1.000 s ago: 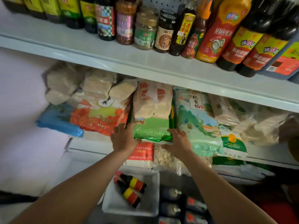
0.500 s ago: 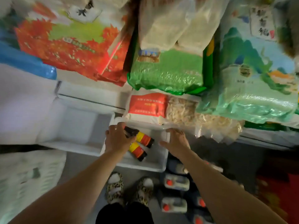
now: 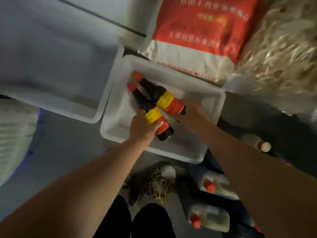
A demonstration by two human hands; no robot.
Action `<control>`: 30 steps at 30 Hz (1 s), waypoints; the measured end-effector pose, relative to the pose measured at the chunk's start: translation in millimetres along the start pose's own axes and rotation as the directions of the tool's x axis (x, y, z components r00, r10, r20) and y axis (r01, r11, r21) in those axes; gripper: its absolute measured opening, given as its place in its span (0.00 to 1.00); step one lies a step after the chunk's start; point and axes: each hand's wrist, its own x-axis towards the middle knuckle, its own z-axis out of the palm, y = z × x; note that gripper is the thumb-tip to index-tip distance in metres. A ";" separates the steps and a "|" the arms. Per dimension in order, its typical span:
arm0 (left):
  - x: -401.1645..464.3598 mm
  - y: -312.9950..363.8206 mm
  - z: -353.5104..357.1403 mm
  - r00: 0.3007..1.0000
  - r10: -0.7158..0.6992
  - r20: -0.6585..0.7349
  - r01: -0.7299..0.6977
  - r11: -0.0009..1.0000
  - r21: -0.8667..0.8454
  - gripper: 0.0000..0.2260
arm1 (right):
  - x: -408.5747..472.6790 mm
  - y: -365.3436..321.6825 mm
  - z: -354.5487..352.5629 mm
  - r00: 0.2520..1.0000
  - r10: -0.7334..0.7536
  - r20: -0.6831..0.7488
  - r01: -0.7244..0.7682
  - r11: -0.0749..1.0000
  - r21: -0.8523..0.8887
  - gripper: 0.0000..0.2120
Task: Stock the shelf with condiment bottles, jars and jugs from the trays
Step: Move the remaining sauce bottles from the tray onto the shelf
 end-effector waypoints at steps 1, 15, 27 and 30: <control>10.7 -7.2 11.4 1.000 -0.012 -0.010 0.012 1.000 -0.014 0.27 | 11.6 4.3 10.4 1.000 -0.007 -0.006 0.006 1.000 -0.010 0.29; 62.0 -30.8 97.0 0.976 -0.212 -0.048 0.173 0.891 -0.420 0.48 | 90.9 57.6 50.9 0.990 -0.083 -0.111 0.066 0.986 -0.152 0.45; 80.3 -61.4 96.3 0.977 -0.213 -0.007 0.172 0.807 -0.565 0.46 | 109.1 70.8 67.5 0.999 0.023 0.034 -0.016 0.980 -0.200 0.42; 87.4 -66.3 99.2 0.974 -0.228 -0.005 0.187 0.812 -0.553 0.53 | 109.9 71.0 59.8 1.000 0.010 0.023 -0.007 0.989 -0.145 0.48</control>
